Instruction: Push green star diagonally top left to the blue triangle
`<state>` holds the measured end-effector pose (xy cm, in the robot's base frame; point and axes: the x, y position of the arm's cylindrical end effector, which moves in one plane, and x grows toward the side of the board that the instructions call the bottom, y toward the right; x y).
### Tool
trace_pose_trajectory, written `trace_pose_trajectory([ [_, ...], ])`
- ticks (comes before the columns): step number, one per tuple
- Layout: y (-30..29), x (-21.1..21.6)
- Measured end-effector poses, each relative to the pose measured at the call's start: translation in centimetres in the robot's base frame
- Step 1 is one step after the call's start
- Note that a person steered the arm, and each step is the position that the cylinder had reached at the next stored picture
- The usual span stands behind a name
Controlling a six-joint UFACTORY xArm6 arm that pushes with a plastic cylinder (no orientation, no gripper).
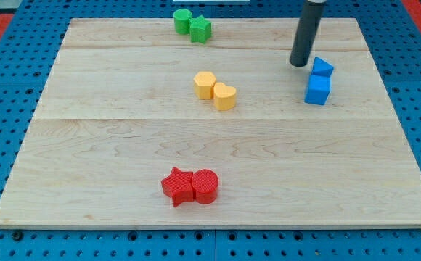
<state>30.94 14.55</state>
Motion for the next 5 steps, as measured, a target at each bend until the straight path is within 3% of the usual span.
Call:
trace_pose_trajectory([
  [1, -1.9, -4.3],
  [2, -9.3, -0.4],
  [3, -23.6, 0.1],
  [4, -36.6, -4.2],
  [5, -35.2, -11.7],
])
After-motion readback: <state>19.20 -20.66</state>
